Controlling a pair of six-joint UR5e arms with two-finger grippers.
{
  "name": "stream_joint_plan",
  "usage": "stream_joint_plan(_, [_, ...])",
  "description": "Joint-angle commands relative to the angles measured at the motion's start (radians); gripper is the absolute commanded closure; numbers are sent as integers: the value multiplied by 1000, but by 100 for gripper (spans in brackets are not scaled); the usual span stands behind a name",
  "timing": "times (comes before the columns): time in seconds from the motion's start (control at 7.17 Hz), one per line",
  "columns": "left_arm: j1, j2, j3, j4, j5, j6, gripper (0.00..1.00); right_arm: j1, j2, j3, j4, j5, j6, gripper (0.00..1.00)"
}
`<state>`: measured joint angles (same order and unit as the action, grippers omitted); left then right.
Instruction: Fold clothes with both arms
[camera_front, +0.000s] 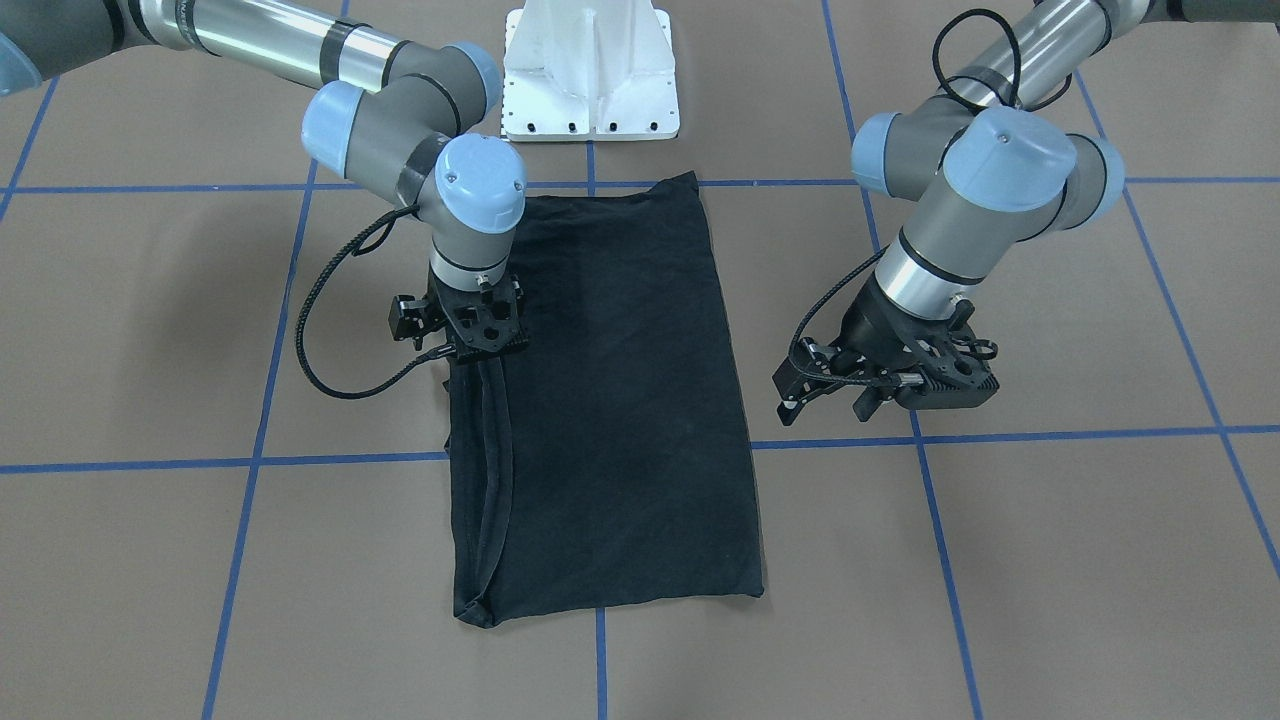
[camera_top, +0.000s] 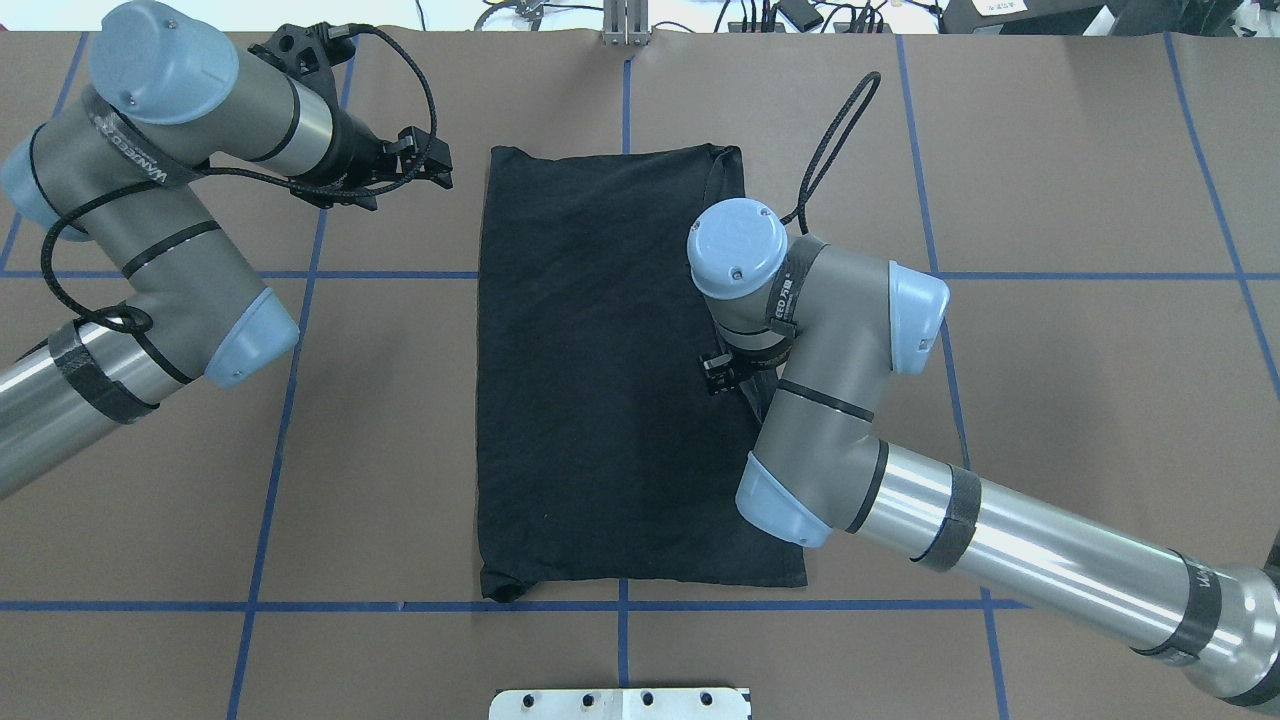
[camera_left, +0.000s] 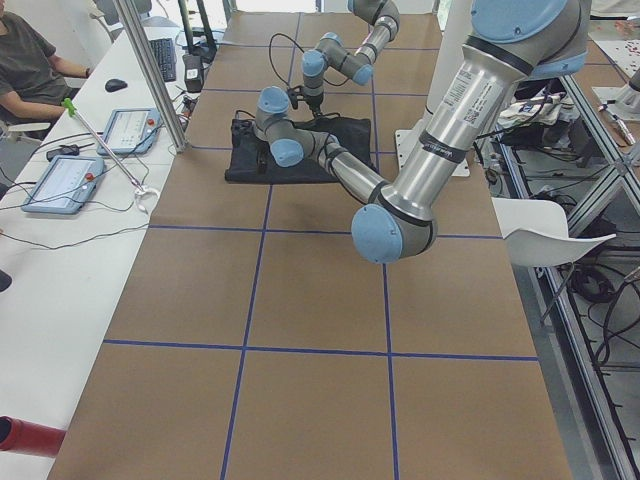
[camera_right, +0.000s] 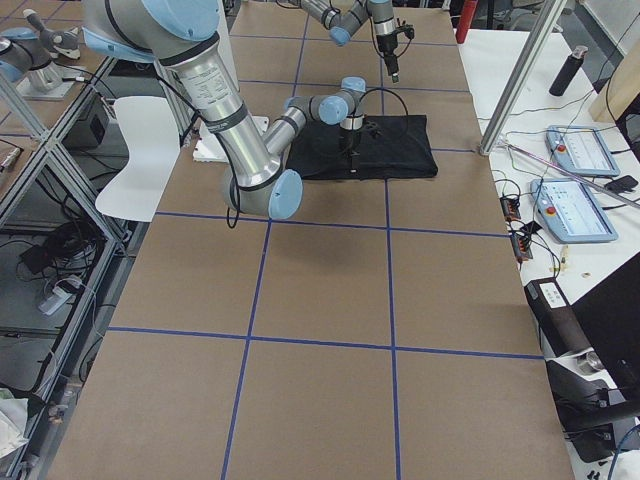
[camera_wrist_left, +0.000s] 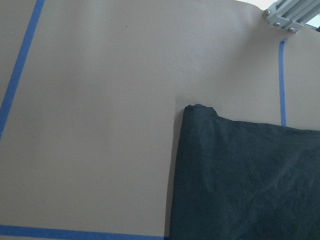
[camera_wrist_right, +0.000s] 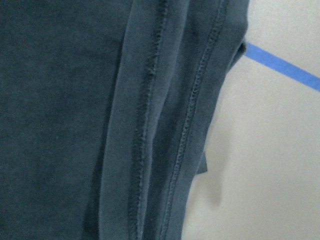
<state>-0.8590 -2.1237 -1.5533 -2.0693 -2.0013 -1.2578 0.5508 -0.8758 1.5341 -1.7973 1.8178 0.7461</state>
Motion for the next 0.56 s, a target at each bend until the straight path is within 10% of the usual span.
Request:
stream_joint_plan(0.0, [0,-2,-1,0,-1,0,0,24,-34,6,1,6,-25,0])
stream_joint_plan(0.42, [0,1,-1,0,-1,0,0,75,-132,78,7,30,-76,0])
